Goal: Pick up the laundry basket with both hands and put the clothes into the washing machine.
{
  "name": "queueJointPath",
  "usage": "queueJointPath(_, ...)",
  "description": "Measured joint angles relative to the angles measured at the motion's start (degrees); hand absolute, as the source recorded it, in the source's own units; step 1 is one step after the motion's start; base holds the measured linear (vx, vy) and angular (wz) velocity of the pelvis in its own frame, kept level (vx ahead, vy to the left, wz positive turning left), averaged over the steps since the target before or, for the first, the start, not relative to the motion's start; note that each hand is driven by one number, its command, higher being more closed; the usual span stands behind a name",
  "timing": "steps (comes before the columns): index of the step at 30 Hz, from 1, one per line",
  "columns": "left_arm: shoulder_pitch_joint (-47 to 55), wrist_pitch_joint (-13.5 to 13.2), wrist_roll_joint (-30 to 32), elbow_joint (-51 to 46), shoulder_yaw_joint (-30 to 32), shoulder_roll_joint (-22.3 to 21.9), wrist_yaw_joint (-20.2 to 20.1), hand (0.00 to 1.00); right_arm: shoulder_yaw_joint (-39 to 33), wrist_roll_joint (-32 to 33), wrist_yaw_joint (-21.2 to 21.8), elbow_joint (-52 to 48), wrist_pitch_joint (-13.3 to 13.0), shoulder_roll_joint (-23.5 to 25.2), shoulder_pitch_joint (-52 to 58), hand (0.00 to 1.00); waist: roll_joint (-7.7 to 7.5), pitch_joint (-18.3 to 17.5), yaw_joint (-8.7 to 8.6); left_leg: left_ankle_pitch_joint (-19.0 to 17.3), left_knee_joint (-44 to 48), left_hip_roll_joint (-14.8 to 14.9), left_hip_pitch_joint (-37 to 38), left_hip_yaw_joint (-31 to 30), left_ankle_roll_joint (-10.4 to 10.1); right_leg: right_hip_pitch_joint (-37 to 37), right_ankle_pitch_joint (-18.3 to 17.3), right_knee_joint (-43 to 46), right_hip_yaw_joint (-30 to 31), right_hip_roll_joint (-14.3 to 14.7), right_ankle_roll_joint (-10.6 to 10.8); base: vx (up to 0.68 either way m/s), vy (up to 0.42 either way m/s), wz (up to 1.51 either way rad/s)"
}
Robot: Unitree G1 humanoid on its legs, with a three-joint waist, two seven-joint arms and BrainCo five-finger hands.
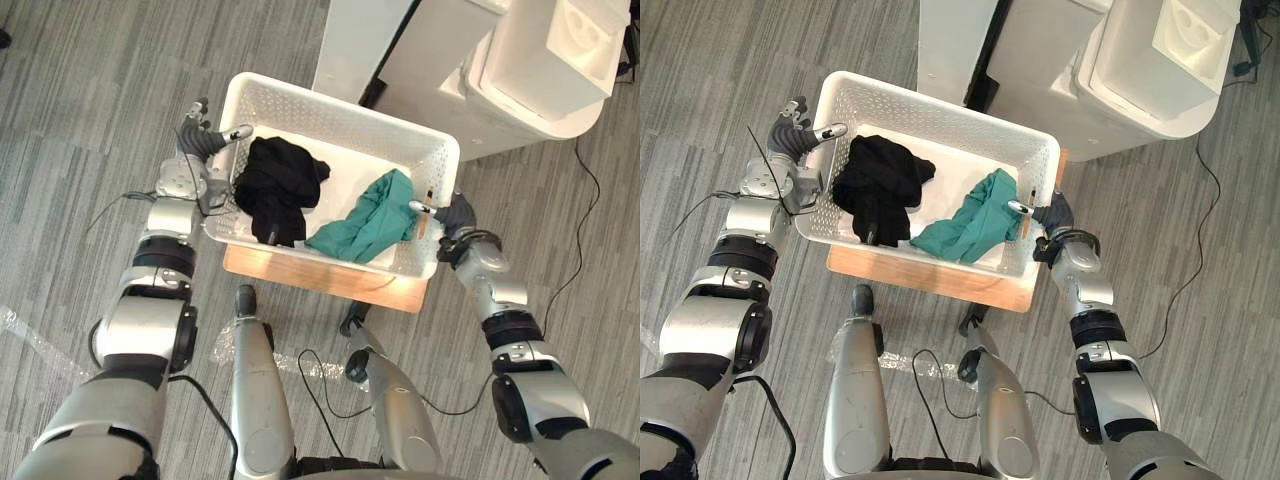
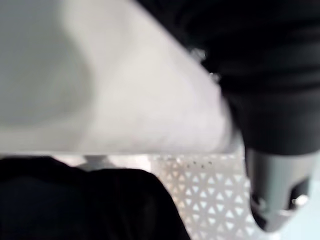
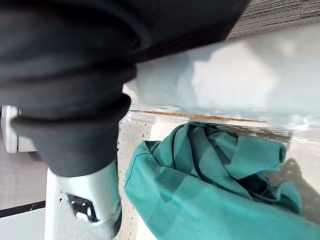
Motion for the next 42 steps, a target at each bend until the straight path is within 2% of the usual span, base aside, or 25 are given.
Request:
queueJointPath(5, 6.0, -0.2, 0.1, -9.8, -2.1, 0.9, -0.3, 0.0, 2.4, 0.0, 0.2, 2.9, -0.6, -0.5, 1.0, 0.0, 0.19, -0.1, 0.01, 1.1, -1.9, -0.8, 0.0, -1.4, -0.5, 0.8, 0.1, -1.2, -1.8, -0.1, -0.1, 0.05, 0.004, 0.17)
queueJointPath(19, 16.7, -0.3, 4.5, -18.4, -3.2, 1.0, -2.4, 0.0, 4.1, 0.0, 2.8, 3.1, -0.9, -2.5, 4.3, 0.0, 1.24, -0.3, 0.27, 1.1, -2.8, -2.0, 1.2, -1.5, -0.4, 2.3, -0.2, -1.6, -2.5, -1.0, 0.1, 0.03, 0.023, 0.05)
queueJointPath(20, 16.9, -0.3, 5.6, -18.5, -3.2, 0.9, -2.5, 1.0, 4.1, 0.0, 2.8, 3.1, -0.9, -3.0, 4.3, 0.0, 1.41, -0.4, 0.28, 1.1, -2.7, -2.0, 1.1, -1.5, -0.4, 2.3, -0.2, -1.6, -2.5, -1.0, 0.1, 0.0, 0.0, 0.0)
queueJointPath(21, 17.4, -0.3, 6.0, -18.5, -3.3, 0.9, -2.5, 1.0, 4.1, 0.0, 2.8, 3.1, -0.9, -3.0, 4.3, 0.0, 1.51, -0.5, 0.29, 1.1, -2.7, -2.1, 1.1, -1.5, -0.4, 2.3, -0.2, -1.6, -2.5, -1.0, 0.1, 0.0, 0.0, 0.0)
queueJointPath(22, 17.5, -0.2, 6.4, -18.7, -3.3, 0.9, -2.5, 1.0, 4.1, 0.0, 2.8, 3.1, -0.9, -2.9, 4.4, 1.0, 1.69, -0.5, 0.23, 1.1, -2.7, -2.1, 1.1, -1.5, -0.4, 2.3, -0.2, -1.5, -2.6, -1.1, 0.1, 0.0, 0.0, 0.0)
queueJointPath(26, 18.1, 0.1, 8.8, -18.3, -3.7, -0.2, -2.1, 1.0, 4.1, -0.1, 2.3, 3.5, -0.7, -3.5, 4.8, 1.0, 2.57, -1.0, 0.24, 1.0, -2.5, -2.4, 1.1, -1.5, -0.2, 2.3, -0.4, -1.0, -2.7, -1.5, 0.2, 0.0, 0.012, 0.02)
queueJointPath(32, 17.4, 1.5, 12.3, -17.3, -3.7, -0.5, 0.3, 1.0, 4.1, -1.1, 1.0, 5.3, -0.6, -4.1, 3.9, 1.0, 2.64, -1.0, 0.22, 0.7, -1.6, -2.8, 0.7, -1.4, 0.3, 2.2, -0.4, -0.7, -2.6, -1.8, 0.3, 0.0, 0.024, 0.01)
queueJointPath(42, 16.7, 3.3, 13.5, -14.1, -3.8, -1.4, 0.4, 1.0, 4.2, -1.2, 0.1, 5.5, 0.4, -3.6, 3.4, 1.0, 3.53, -2.7, 0.19, 0.6, -1.1, -2.6, 0.2, -1.2, 0.4, 1.5, -0.3, -0.3, -2.3, -1.8, 0.2, 0.0, 0.003, -0.01)
